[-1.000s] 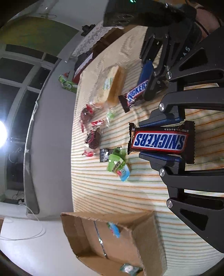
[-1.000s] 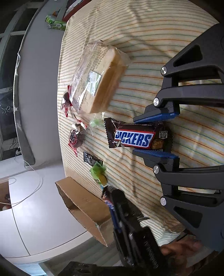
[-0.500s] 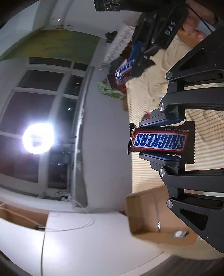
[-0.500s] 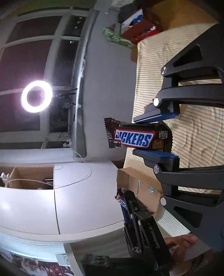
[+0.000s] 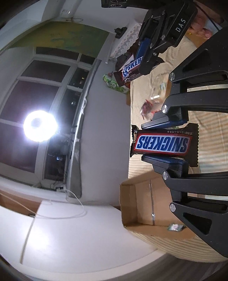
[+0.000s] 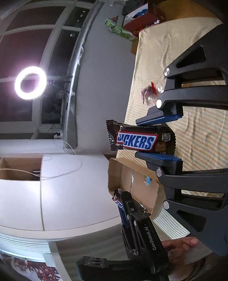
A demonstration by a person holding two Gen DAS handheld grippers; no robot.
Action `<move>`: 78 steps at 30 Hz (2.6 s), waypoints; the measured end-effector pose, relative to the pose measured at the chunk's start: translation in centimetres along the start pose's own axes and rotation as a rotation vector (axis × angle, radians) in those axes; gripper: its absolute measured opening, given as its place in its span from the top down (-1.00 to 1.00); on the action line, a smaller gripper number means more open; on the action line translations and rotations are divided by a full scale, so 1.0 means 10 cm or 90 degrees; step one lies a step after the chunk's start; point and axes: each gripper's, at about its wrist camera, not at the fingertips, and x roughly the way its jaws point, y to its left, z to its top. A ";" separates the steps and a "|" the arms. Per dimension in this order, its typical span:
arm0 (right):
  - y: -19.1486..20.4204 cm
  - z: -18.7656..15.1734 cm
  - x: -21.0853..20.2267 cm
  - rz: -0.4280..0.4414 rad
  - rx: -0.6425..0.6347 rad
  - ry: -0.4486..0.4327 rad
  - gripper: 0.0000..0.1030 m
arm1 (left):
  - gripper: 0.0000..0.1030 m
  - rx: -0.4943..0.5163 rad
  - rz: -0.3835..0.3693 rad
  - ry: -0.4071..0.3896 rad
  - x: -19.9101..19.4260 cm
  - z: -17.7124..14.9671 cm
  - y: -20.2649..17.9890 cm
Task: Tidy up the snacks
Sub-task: 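Carry both Snickers bars into the cardboard box and open both tools, then move both open tools back toward the remaining snacks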
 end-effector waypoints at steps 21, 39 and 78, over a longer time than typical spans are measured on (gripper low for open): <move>0.90 0.15 0.92 0.129 -0.055 0.042 0.40 | 0.49 -0.064 0.140 -0.012 -0.19 -0.09 1.07; 0.97 -0.17 1.70 0.150 -0.065 0.130 -0.28 | -0.66 -0.069 0.206 0.014 0.13 -0.20 1.22; 1.25 -0.23 1.17 0.064 -0.095 0.059 -0.28 | -0.67 -0.010 0.240 -0.058 -0.59 -0.01 0.99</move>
